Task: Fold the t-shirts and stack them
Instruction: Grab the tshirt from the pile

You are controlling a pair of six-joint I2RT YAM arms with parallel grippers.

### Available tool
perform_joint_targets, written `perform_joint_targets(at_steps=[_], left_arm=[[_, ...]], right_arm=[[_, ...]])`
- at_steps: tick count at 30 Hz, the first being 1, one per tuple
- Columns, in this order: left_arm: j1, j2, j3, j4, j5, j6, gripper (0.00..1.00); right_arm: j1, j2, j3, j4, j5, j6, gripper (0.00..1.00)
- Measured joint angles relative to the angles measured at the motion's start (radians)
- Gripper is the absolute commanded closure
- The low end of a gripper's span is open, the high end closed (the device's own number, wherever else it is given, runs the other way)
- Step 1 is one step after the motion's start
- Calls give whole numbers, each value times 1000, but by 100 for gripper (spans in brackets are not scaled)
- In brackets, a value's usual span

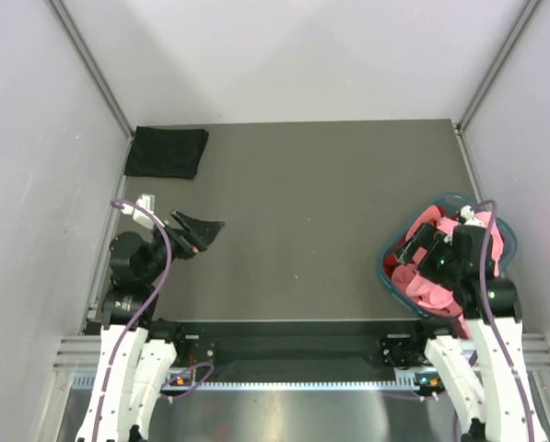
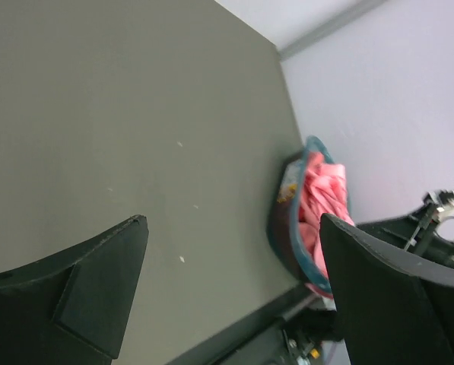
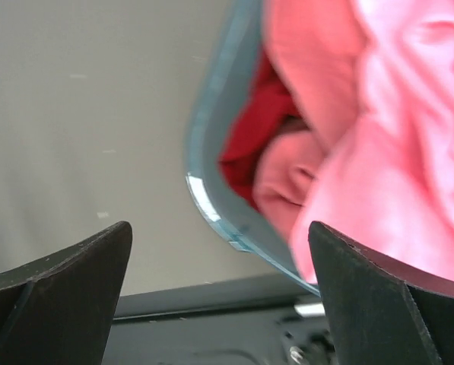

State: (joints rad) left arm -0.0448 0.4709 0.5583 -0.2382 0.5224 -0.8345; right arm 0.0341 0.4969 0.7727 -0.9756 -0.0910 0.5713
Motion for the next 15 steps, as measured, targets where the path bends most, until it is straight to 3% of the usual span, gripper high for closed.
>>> perform_joint_targets(at_steps=[8,12,15], left_arm=[[1,36,102,-251,-217,22,1],[1,71,102,-362,-214,-18,1],[1,77,93,-398,-132,-66,1]], right_arm=[[0,324,207,-205,204,-47,0],[-11,465,303,-204,273,-97,9],[-39,554,367,-201,331,-114,12]])
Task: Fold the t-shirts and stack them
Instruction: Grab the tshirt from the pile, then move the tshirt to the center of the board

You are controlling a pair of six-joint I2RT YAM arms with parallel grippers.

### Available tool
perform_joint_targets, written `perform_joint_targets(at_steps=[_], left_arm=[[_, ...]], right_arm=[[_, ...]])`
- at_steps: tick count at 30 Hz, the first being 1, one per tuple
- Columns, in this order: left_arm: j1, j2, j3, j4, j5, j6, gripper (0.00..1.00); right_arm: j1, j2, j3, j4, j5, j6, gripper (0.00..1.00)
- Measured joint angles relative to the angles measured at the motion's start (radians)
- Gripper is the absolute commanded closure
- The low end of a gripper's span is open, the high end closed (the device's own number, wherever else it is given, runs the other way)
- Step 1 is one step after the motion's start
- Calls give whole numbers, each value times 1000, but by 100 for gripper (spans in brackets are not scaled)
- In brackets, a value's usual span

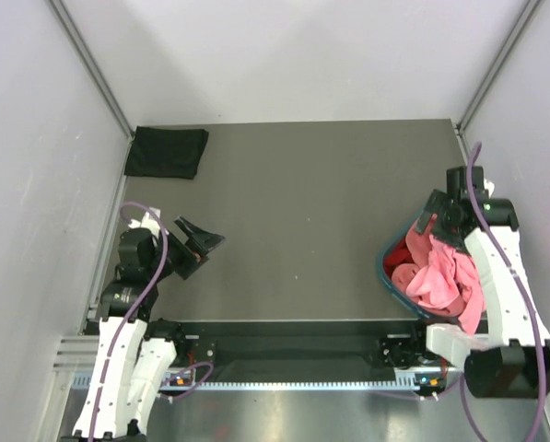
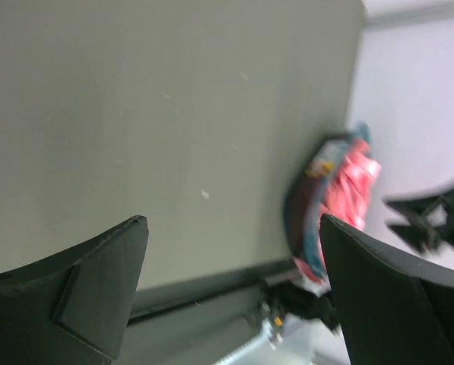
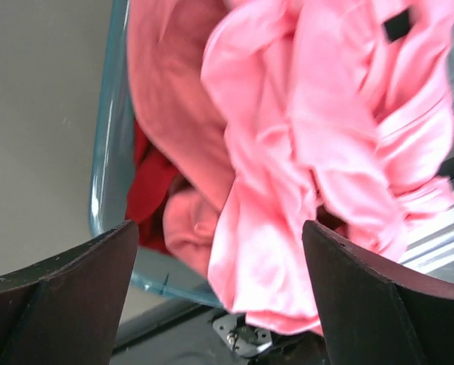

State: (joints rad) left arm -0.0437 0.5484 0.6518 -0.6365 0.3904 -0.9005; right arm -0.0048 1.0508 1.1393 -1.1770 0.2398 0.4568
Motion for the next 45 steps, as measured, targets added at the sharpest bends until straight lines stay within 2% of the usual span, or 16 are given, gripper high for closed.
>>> perform_joint_targets(at_steps=[3,5,8,12,14,15,17,18,25,32,36,39,42,44,45], left_arm=[[0,-5,-35,48,112,-30,1],[0,-2,-44,76,179,-40,1],[0,-1,-38,96,224,-27,3],[0,42,43,63,248,47,9],[0,63,91,40,250,92,11],[0,70,116,28,250,117,11],[0,77,149,13,249,151,12],[0,81,164,0,249,169,13],[-23,99,216,-43,247,248,14],[-54,122,219,-62,243,277,17],[-64,131,220,-68,240,280,18],[-68,131,220,-68,238,281,19],[-68,134,226,-72,230,282,21],[-68,135,233,-75,225,283,21],[-68,135,236,-76,221,284,21]], right_arm=[[-23,75,43,18,50,-12,16],[-35,121,54,29,69,-14,23],[-66,189,48,47,94,-11,27],[-127,205,-43,110,111,-9,33],[-168,210,-107,148,108,-9,41],[-188,216,-130,159,105,-11,56],[-236,240,-173,194,84,-21,79],[-261,256,-186,208,68,-21,100],[-297,239,-135,192,62,-2,100],[-226,179,295,100,159,42,100],[-72,174,533,85,148,59,100],[145,178,654,97,120,61,100],[354,175,665,139,38,77,100],[446,163,594,186,-35,98,98],[488,153,529,216,-72,112,92]])
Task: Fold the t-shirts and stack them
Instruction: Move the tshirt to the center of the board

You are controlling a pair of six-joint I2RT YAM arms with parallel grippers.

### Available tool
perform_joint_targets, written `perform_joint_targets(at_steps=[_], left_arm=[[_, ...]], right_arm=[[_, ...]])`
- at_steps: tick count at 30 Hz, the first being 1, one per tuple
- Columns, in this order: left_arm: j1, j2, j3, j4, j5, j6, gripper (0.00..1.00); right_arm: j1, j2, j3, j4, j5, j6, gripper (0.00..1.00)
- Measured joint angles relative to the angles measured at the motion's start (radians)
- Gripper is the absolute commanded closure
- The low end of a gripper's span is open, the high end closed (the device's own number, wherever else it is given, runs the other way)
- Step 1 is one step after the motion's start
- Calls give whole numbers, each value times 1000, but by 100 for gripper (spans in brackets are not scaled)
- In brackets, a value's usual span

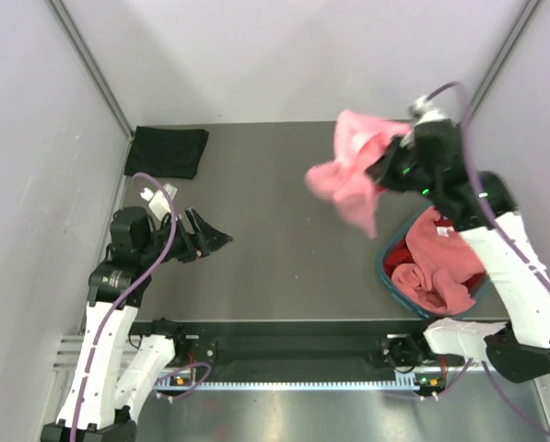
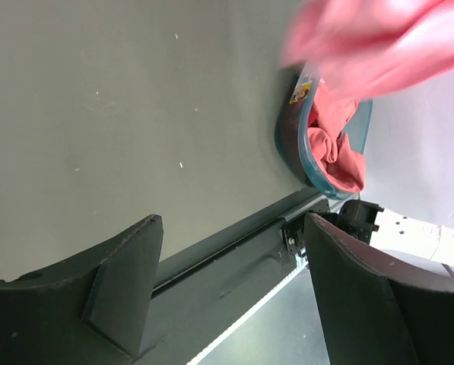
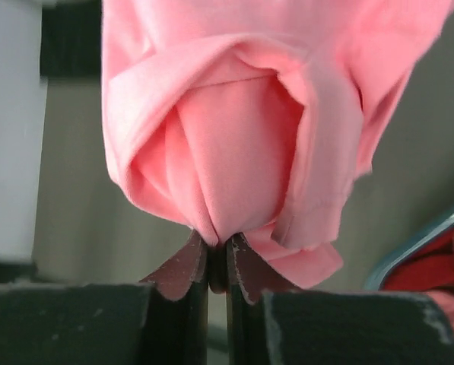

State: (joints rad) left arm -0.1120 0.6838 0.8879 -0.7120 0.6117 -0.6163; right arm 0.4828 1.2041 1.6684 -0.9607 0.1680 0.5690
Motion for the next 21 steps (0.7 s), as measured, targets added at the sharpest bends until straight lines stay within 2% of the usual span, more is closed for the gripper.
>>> perform_joint_targets(at_steps=[2,3,4,5,9,12,14,17,19,20,21], left_arm=[[0,0,4,-3,-4,3,21],[0,0,8,-9,-7,4,20],[0,1,13,-14,-9,8,20],[0,3,19,-18,-14,10,19],[0,16,42,-48,-45,14,20],[0,38,41,-76,-69,12,29],[-2,64,30,-77,-64,-2,32],[-48,119,15,-78,-74,-25,32],[-124,177,15,-74,-103,-42,32],[-177,218,18,-73,-136,-50,32],[-236,254,24,-69,-156,-60,32]], right_arm=[[80,-16,-150,45,-83,33,75],[121,-14,-225,67,-130,48,48],[167,-9,-322,103,-186,75,36],[197,3,-387,112,-229,86,28],[262,48,-546,105,-341,104,28],[260,32,-544,109,-301,88,13],[254,23,-533,108,-263,69,13],[237,55,-504,103,-230,40,16],[226,110,-492,109,-203,24,22],[222,138,-491,108,-191,18,25],[217,168,-493,109,-183,11,34]])
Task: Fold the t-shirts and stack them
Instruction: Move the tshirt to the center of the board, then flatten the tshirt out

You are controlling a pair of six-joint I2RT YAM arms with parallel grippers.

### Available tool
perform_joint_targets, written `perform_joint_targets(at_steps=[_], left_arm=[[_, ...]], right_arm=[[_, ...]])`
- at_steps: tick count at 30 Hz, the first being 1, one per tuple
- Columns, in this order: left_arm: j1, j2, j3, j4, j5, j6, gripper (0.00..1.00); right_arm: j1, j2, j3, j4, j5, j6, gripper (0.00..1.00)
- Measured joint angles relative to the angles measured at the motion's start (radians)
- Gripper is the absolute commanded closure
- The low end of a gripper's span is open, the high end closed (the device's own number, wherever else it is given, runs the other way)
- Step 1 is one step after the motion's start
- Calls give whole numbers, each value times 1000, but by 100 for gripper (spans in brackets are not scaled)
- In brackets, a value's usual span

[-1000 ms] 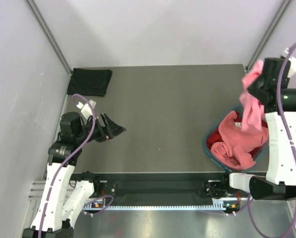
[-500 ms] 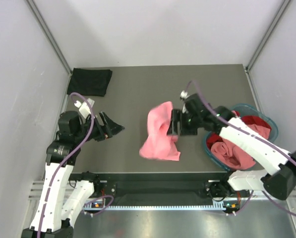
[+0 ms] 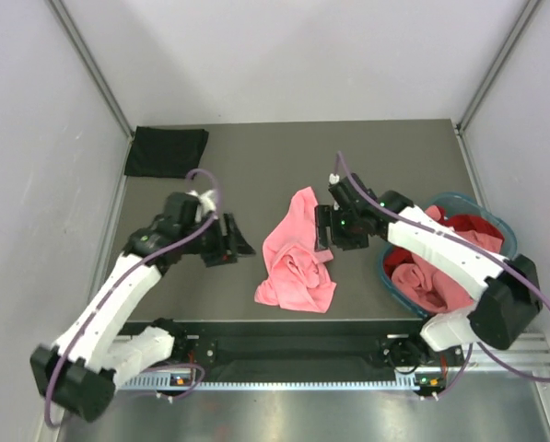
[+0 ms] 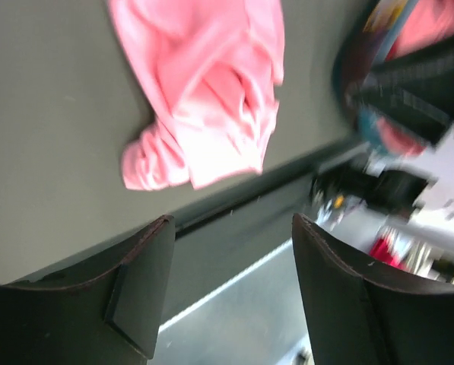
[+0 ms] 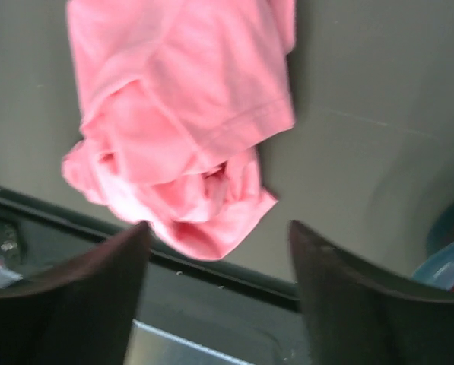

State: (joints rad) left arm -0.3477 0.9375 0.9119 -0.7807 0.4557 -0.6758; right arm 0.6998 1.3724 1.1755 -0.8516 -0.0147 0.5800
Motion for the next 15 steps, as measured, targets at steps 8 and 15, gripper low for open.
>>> perform_joint_targets(at_steps=[8,15], left_arm=[[-212,284,9,157,-78,11,34],[-220,477,8,306,-101,54,41]], right_arm=[[-95,102,-124,120,-87,-63,49],[-99,191,-138,226,-205,-113,44]])
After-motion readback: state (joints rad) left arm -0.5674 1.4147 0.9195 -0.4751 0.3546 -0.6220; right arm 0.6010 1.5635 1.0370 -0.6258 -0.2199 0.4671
